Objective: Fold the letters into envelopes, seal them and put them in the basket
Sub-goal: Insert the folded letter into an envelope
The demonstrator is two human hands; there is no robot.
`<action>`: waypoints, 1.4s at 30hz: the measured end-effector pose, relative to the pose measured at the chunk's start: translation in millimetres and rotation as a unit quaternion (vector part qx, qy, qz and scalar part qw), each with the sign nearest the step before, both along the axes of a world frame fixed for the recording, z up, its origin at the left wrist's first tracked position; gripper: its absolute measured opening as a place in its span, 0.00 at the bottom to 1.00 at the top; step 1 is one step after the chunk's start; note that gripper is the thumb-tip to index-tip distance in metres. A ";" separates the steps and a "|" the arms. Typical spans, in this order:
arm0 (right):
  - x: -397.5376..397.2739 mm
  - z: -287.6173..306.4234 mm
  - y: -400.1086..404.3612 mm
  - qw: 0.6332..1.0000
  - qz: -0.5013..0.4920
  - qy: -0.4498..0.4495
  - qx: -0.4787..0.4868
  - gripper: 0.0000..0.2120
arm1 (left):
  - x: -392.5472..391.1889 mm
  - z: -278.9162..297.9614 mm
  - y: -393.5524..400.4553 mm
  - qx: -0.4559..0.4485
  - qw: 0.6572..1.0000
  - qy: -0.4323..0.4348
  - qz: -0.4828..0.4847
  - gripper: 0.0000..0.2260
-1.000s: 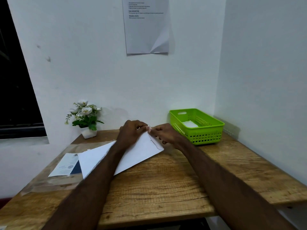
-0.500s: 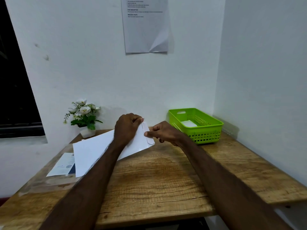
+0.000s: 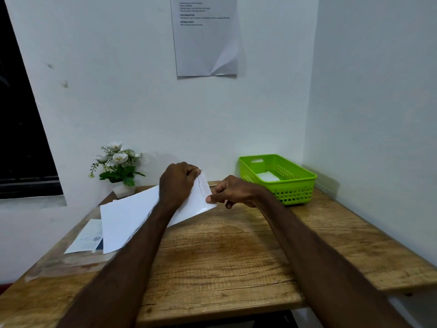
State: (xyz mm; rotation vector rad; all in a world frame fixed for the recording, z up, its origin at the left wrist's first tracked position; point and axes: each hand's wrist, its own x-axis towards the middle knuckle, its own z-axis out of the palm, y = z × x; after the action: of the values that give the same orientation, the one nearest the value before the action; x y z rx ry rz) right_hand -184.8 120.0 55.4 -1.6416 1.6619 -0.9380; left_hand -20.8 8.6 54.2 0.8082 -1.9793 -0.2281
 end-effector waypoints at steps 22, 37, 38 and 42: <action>-13.4 -39.1 -35.9 0.946 -0.290 0.092 -0.108 0.13 | 19.8 -7.5 -11.0 0.297 0.950 -0.078 0.059 0.12; 0.5 -56.5 -42.7 0.893 -0.291 0.329 -0.098 0.11 | 37.3 -30.3 -41.8 0.133 0.960 -0.136 0.205 0.12; 0.9 -56.9 -42.6 0.895 -0.284 0.330 -0.099 0.10 | 38.1 -33.7 -46.6 0.134 0.965 -0.139 0.178 0.14; 1.2 -58.3 -43.3 0.898 -0.273 0.327 -0.113 0.09 | 36.1 -39.6 -53.2 0.115 0.955 -0.234 0.140 0.20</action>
State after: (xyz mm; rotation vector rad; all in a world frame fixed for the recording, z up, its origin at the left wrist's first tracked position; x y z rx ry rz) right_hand -183.6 76.7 -3.0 -1.7978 2.6594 -0.9061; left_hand 15.3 -44.5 14.6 1.3832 -2.2652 -0.1054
